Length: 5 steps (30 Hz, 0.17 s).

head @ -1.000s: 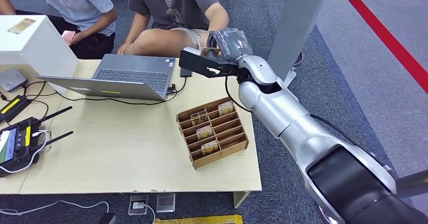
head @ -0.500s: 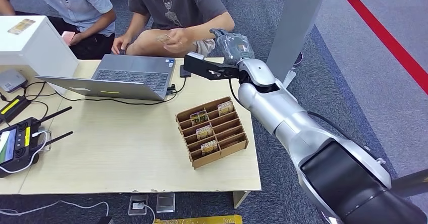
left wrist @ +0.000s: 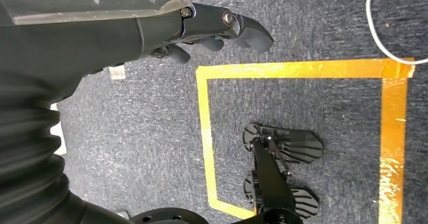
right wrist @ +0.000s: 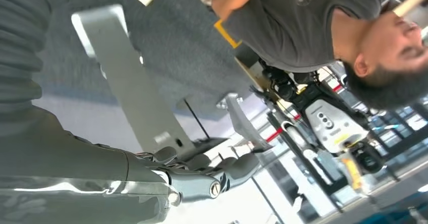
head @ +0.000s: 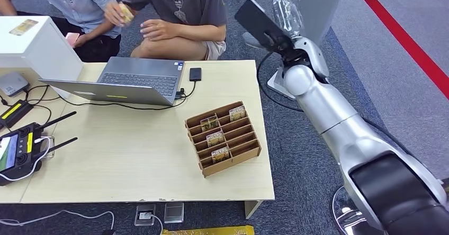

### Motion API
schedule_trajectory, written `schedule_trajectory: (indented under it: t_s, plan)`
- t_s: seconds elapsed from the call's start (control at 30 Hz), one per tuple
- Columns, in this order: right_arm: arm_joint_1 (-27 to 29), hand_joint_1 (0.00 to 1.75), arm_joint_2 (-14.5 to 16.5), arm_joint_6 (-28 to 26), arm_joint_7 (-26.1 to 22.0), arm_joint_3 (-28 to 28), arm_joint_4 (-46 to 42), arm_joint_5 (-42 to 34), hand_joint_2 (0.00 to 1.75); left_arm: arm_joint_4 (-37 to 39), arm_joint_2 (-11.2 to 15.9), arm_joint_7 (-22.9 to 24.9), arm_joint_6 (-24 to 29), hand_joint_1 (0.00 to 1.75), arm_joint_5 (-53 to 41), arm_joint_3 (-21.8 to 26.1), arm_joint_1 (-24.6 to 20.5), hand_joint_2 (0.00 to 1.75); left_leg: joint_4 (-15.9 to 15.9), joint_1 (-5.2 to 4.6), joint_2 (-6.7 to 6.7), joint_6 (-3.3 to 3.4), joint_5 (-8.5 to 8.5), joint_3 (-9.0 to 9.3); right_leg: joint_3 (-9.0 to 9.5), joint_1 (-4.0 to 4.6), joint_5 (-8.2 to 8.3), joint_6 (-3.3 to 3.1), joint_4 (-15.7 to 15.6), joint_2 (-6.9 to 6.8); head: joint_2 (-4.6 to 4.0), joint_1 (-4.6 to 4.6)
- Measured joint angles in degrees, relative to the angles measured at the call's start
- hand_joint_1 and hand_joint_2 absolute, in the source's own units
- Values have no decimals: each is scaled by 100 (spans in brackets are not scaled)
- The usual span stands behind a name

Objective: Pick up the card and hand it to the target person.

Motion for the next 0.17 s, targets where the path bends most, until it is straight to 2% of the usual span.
schedule_trajectory:
  t_s: [0.13, 0.17]
  plan:
    - [900, 0, -687, 291, 257, -602, -1673, -557, 175, 0, 0, 49, 4, 0, 37, 0, 32, 175, 0, 0, 1, 2, -4, -1, 1, 0, 0, 0, -5, 3, 0, 9]
    - [1021, 0, -764, 319, 266, -680, -1874, -628, 175, 0, 0, 56, 5, 0, 41, 0, 35, 175, 0, 0, 1, 3, -5, -1, 1, 0, 0, 0, -5, 3, 0, 12]
